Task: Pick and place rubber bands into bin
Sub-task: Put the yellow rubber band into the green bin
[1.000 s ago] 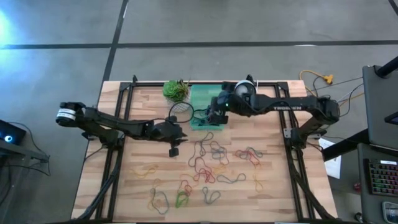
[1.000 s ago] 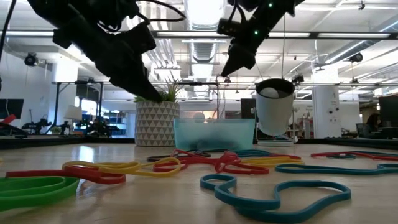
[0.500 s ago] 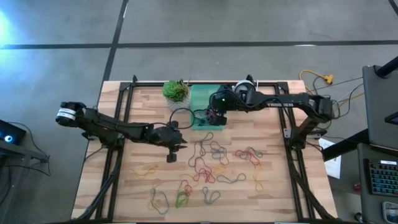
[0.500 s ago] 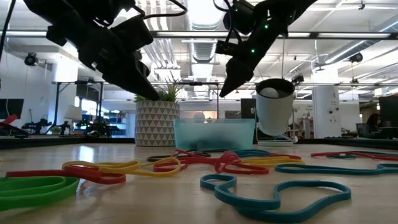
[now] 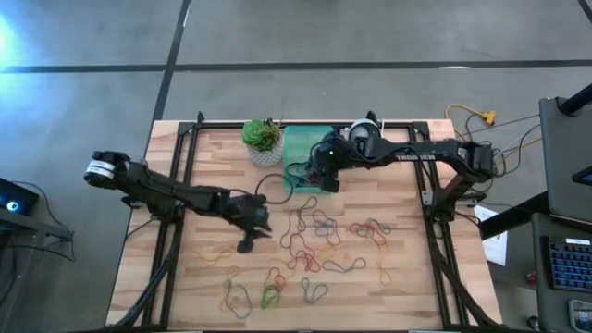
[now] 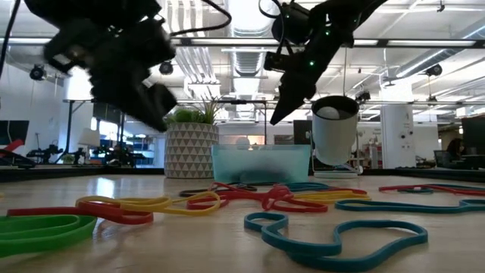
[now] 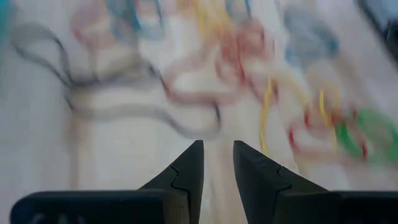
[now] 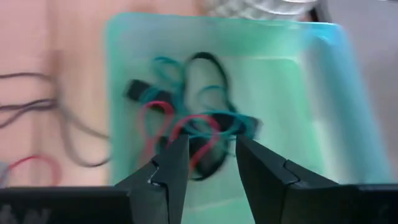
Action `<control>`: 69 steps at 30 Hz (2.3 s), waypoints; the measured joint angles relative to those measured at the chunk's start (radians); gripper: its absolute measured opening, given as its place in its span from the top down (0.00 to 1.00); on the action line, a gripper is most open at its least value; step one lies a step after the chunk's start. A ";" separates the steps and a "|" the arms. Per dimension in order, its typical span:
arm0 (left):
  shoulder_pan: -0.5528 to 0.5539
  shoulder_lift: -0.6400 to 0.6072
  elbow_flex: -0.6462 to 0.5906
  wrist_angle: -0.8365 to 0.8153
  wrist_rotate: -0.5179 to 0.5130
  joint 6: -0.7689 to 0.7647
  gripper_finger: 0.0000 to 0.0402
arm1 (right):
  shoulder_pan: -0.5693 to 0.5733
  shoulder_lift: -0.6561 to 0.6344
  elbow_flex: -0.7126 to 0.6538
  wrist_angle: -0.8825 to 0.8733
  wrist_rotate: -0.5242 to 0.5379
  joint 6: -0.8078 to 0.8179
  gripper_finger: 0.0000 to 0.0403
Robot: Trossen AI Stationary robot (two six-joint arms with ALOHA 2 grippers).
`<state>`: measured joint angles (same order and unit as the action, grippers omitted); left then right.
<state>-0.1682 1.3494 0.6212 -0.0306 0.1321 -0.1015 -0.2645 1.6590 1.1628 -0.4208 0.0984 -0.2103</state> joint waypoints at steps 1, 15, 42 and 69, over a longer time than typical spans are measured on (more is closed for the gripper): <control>-0.011 0.001 -0.001 -0.046 0.002 -0.005 0.82 | 0.007 0.000 0.000 -0.008 -0.018 -0.002 0.68; -0.133 -0.006 0.000 -0.382 0.029 -0.290 0.82 | 0.140 0.000 -0.002 -0.045 -0.107 -0.010 0.74; -0.307 0.002 0.016 -0.563 0.012 -0.551 0.82 | 0.384 -0.001 -0.001 -0.039 -0.107 0.068 0.79; -0.367 0.104 0.015 -0.560 -0.006 -0.548 0.83 | 0.444 -0.001 -0.003 -0.013 -0.104 0.149 0.83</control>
<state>-0.5350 1.4532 0.6365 -0.5903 0.1257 -0.6495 0.1795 1.6581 1.1595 -0.4339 -0.0051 -0.0611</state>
